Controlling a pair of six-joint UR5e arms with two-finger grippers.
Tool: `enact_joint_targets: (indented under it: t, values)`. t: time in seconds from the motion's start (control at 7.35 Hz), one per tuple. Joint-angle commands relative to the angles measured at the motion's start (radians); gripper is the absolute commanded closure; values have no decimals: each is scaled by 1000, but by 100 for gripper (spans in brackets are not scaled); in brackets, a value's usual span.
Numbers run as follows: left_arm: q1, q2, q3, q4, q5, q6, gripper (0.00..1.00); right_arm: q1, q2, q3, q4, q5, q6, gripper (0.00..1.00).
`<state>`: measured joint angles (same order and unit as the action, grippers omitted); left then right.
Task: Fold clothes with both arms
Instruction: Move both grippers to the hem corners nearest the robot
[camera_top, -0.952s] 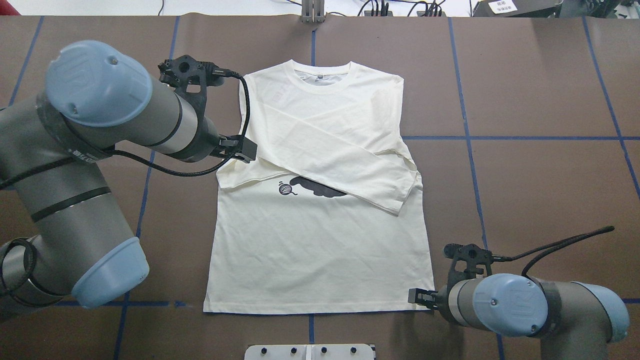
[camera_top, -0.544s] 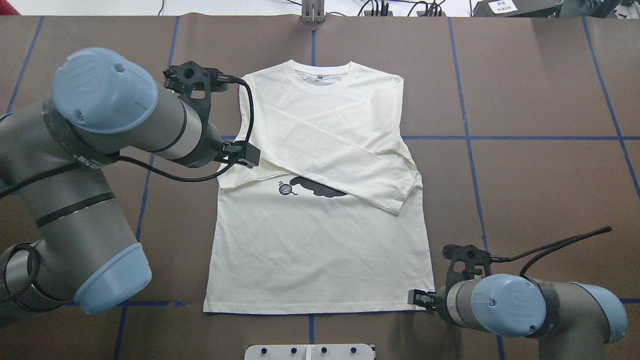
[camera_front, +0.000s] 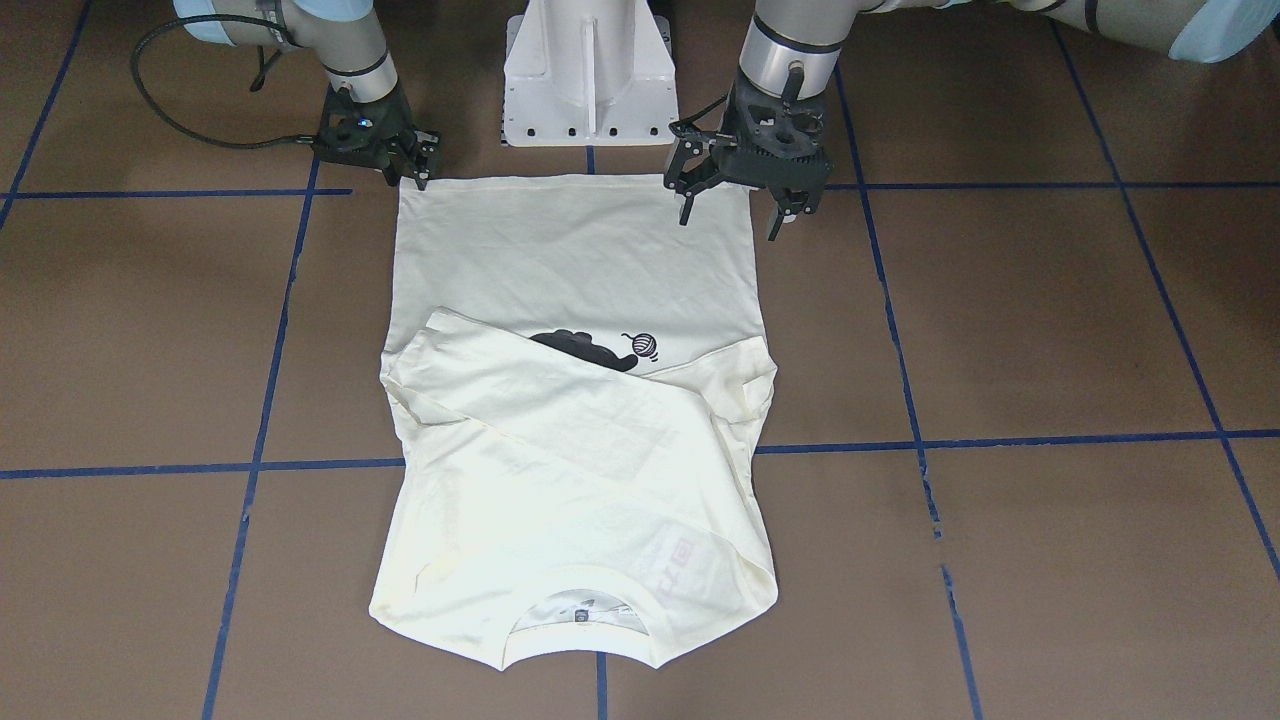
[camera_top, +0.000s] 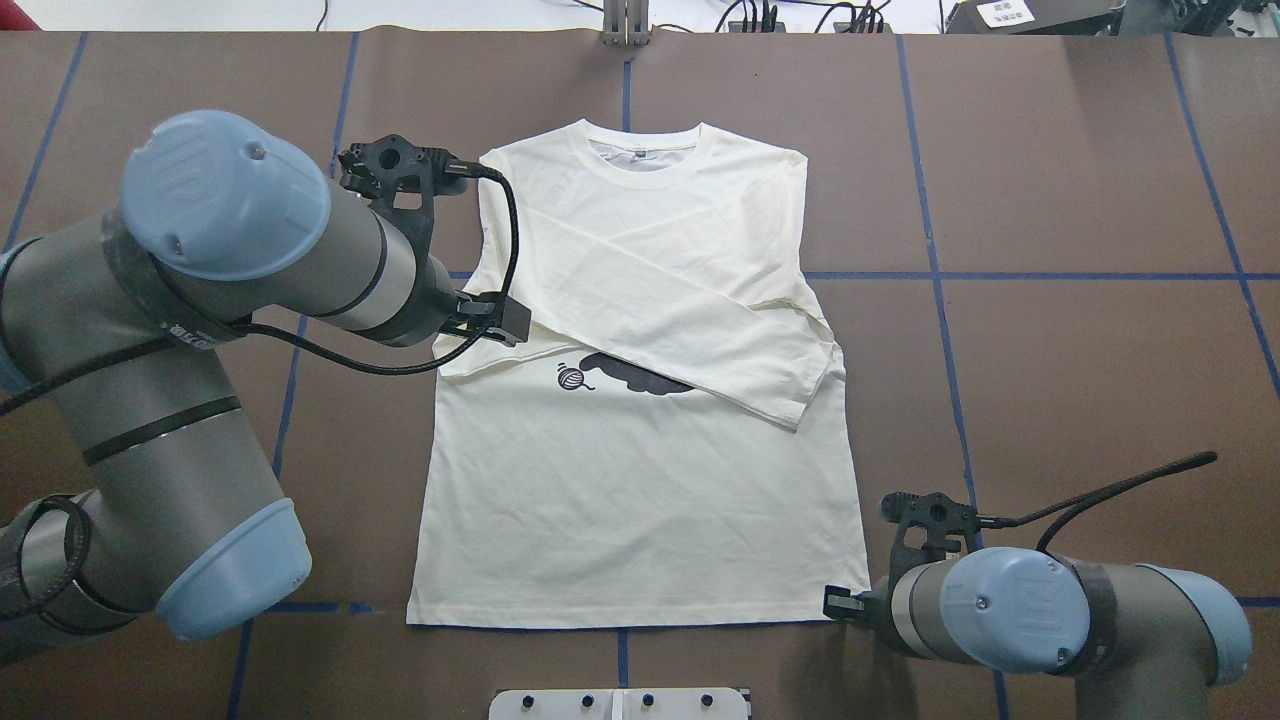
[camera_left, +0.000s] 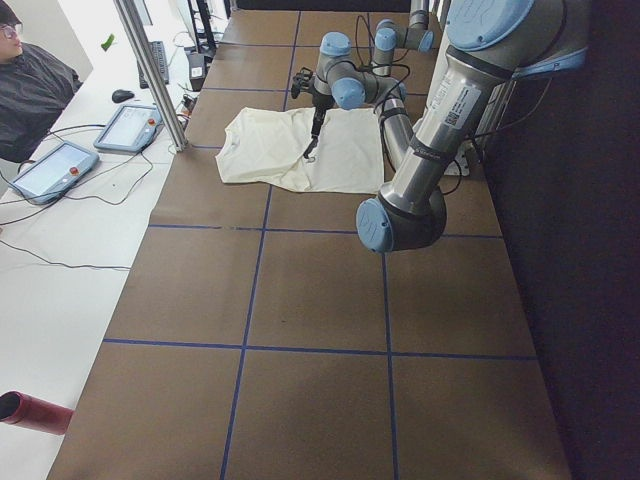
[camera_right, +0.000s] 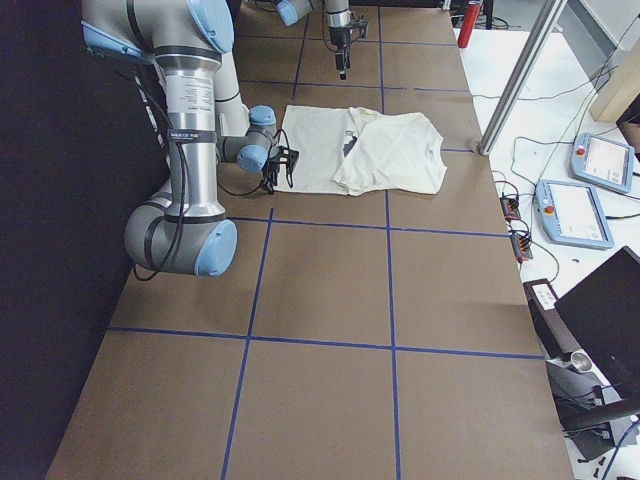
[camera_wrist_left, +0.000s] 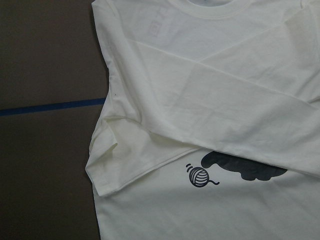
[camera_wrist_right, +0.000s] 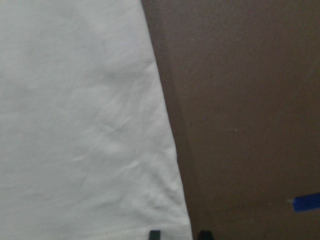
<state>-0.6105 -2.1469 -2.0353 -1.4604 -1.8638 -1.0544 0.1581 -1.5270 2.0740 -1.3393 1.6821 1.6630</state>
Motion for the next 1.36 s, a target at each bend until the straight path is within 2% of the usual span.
enact_joint_targets:
  t: [0.0,0.41,0.54,0.68,0.82,1.09,1.22]
  values:
    - [3,-4,1,0,0,-1,0,9,-1,8,2,13,-8,100]
    - [21,4,6,0,0,-4,0,26,-2,46,2,2,4,100]
    - [50,24,1,-3,2,-88,0,41,-2,58,2,5,4,100]
    - [140,74,-9,-33,35,-236,0,64,-10,72,2,5,3,100]
    - [244,93,-9,-35,114,-344,0,87,-9,86,2,13,3,100]
    - [340,155,-9,-37,135,-474,0,100,-5,86,2,11,3,100]
    - [382,195,-9,-66,181,-531,1,100,1,86,2,10,3,100]
